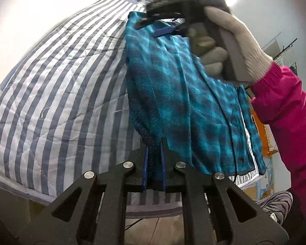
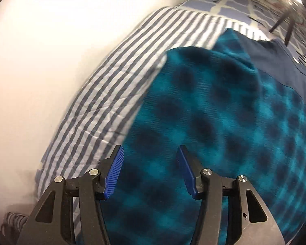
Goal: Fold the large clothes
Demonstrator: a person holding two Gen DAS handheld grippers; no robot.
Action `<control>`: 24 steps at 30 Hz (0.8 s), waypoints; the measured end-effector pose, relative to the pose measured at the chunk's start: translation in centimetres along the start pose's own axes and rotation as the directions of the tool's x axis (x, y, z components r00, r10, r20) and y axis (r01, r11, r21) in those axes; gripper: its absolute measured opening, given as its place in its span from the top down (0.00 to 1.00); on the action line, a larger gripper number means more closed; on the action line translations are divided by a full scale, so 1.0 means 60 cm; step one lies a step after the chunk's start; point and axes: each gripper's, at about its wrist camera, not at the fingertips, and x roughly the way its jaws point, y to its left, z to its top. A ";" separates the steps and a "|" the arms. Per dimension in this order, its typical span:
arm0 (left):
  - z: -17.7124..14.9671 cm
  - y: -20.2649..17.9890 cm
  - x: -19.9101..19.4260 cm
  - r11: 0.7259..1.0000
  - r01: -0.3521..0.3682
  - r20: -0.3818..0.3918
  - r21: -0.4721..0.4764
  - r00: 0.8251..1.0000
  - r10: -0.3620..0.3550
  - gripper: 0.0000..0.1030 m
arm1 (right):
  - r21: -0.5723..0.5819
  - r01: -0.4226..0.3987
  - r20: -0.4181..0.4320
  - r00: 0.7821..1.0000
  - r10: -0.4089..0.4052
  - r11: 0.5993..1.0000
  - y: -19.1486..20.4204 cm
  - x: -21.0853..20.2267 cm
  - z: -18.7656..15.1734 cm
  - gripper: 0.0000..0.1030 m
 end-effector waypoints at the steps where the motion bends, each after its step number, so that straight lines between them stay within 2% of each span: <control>1: 0.001 -0.001 0.000 1.000 0.002 0.000 -0.001 1.000 -0.002 0.92 | -0.006 0.013 -0.013 1.000 -0.013 1.000 0.013 0.009 0.002 0.48; 8: 0.008 -0.027 0.003 0.999 0.029 0.010 0.024 1.000 -0.030 0.93 | -0.015 0.115 -0.106 0.988 -0.116 0.993 0.048 0.073 0.007 0.48; 13: 0.016 -0.056 0.019 0.998 0.022 0.010 0.060 1.000 -0.023 0.93 | -0.021 0.181 -0.112 0.977 -0.183 0.983 0.050 0.096 0.002 0.49; 17: 0.021 -0.076 0.026 0.997 0.015 0.013 0.071 1.000 -0.016 0.93 | -0.042 0.224 -0.097 0.969 -0.227 0.974 0.030 0.108 -0.002 0.79; 18: 0.022 -0.084 0.025 0.997 0.014 0.017 0.075 1.000 -0.015 0.93 | -0.039 0.222 -0.089 0.970 -0.225 0.974 0.022 0.106 -0.004 0.88; 19: 0.017 -0.090 0.023 0.996 0.013 0.021 0.083 1.000 -0.015 0.93 | -0.025 0.210 -0.081 0.974 -0.211 0.977 0.011 0.102 -0.006 0.90; 22: 0.015 -0.116 0.023 0.992 -0.001 0.031 0.126 1.000 -0.003 0.93 | 0.056 0.099 -0.048 0.994 -0.096 0.994 -0.037 0.081 -0.017 0.92; 24: 0.012 -0.138 0.028 0.986 -0.013 0.035 0.167 0.999 0.008 0.93 | 0.112 0.015 -0.009 1.000 -0.014 0.994 -0.073 0.065 -0.024 0.93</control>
